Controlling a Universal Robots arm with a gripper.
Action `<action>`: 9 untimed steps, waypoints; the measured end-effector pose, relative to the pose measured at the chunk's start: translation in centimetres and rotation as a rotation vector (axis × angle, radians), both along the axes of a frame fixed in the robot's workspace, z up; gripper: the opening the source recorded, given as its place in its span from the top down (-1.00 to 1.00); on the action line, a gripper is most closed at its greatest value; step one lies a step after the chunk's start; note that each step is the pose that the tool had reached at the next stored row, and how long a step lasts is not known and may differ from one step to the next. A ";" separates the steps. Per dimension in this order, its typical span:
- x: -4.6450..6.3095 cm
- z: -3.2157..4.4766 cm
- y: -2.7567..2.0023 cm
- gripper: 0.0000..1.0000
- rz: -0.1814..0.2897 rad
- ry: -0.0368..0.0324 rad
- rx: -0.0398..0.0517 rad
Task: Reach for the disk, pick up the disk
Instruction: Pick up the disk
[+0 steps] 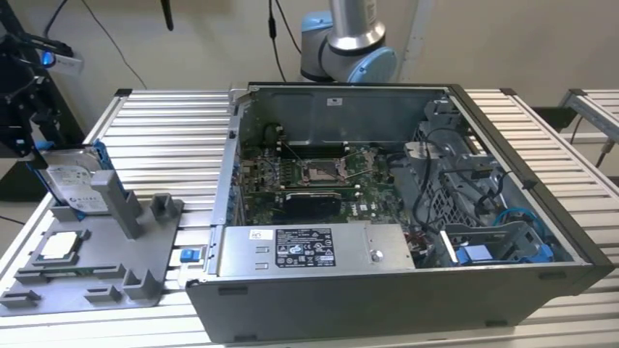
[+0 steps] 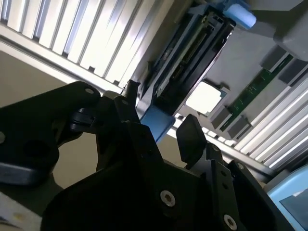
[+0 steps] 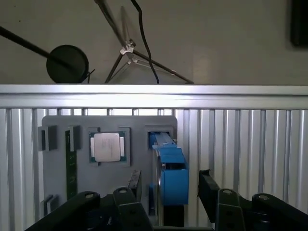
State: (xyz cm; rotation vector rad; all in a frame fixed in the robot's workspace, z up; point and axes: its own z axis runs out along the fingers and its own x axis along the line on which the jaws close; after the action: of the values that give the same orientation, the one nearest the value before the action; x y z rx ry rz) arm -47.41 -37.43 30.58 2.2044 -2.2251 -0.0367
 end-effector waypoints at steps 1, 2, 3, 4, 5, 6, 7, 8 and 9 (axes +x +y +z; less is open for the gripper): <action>0.0 -0.18 0.00 -1.00 0.002 0.0000 0.0000; 0.0 -0.38 0.00 -1.00 0.003 -0.0001 0.0000; 0.0 -0.54 0.00 -1.00 0.003 -0.0001 0.0000; 0.0 -0.73 0.00 -1.00 0.003 -0.0001 0.0000; 0.0 -0.91 0.00 -1.00 0.004 -0.0001 0.0000; 0.0 -1.09 0.00 -1.00 0.004 -0.0001 0.0000; 0.0 -1.27 0.00 -1.00 0.004 -0.0004 0.0000; -0.1 -1.47 0.00 -1.00 0.004 -0.0007 0.0000; -0.1 -1.64 0.00 -1.00 0.004 -0.0009 0.0000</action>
State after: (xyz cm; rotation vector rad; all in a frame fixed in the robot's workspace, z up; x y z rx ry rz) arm -47.47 -37.43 28.94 2.2091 -2.2213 -0.0357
